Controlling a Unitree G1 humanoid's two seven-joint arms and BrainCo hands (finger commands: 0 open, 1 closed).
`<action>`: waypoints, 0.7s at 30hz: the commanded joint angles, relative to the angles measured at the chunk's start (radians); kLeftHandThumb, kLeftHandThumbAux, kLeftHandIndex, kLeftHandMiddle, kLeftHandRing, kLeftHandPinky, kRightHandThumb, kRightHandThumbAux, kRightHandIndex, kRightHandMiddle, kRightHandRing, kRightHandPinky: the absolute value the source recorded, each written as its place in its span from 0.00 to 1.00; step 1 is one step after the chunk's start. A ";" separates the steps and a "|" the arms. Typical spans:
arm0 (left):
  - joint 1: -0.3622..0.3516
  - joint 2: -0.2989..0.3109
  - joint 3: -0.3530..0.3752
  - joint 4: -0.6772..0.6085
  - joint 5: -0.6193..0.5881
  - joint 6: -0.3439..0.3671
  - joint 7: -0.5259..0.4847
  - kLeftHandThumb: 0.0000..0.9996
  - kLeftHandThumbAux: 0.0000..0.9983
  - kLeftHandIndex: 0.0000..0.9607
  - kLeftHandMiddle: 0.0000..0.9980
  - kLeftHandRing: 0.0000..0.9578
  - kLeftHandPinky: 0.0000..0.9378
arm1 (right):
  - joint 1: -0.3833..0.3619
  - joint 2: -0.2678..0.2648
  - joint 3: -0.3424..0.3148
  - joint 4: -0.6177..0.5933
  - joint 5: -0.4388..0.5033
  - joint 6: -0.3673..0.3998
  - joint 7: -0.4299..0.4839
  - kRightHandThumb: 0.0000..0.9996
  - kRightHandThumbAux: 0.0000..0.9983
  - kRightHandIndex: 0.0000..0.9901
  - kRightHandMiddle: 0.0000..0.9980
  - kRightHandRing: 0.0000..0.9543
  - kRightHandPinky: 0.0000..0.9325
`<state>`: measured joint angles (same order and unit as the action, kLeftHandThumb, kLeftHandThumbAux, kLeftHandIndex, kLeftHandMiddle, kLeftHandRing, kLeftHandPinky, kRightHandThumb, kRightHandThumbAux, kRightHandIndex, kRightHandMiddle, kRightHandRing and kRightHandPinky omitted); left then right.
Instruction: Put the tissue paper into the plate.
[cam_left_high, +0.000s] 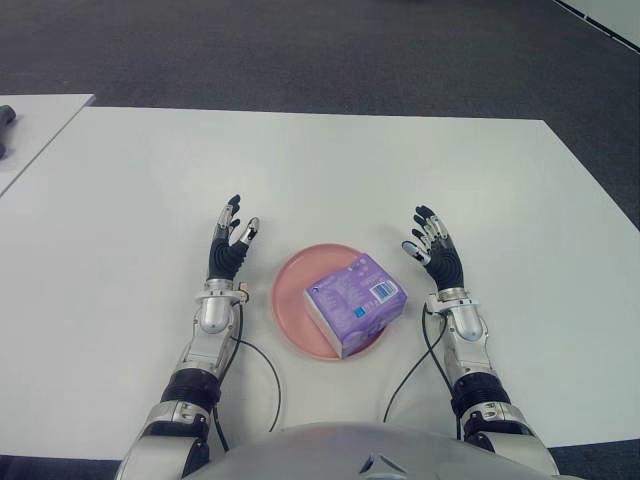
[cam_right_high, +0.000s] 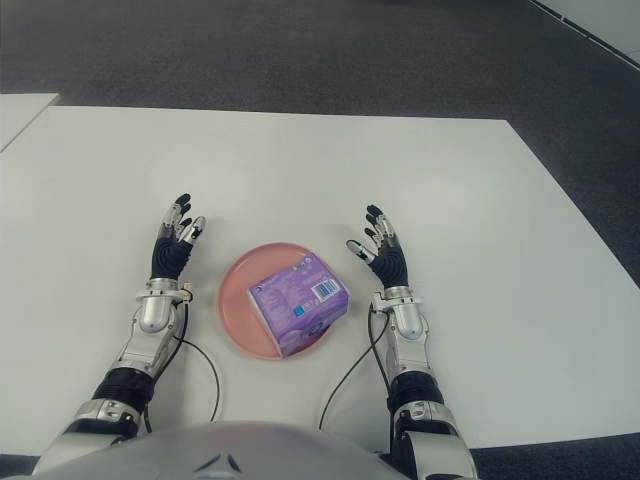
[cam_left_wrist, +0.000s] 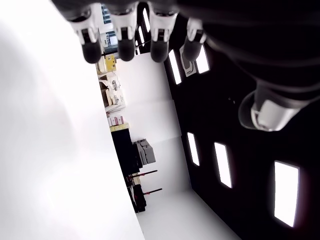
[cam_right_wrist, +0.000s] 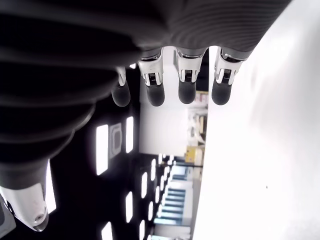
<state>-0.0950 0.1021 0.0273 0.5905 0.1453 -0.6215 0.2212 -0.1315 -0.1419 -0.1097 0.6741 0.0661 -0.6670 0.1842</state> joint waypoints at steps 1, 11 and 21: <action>0.004 0.000 0.002 0.001 -0.004 0.010 -0.014 0.00 0.41 0.00 0.00 0.00 0.00 | 0.065 0.004 0.002 0.074 -0.005 0.006 0.008 0.00 0.59 0.00 0.00 0.00 0.00; 0.004 0.001 0.000 -0.008 -0.009 0.022 -0.028 0.00 0.41 0.00 0.00 0.00 0.00 | 0.064 0.009 0.003 0.088 -0.002 -0.007 0.015 0.00 0.57 0.00 0.00 0.00 0.00; 0.052 -0.004 -0.008 -0.089 -0.001 0.049 -0.037 0.00 0.42 0.00 0.00 0.00 0.00 | 0.072 -0.002 0.002 0.076 -0.012 0.008 -0.007 0.00 0.55 0.00 0.00 0.00 0.00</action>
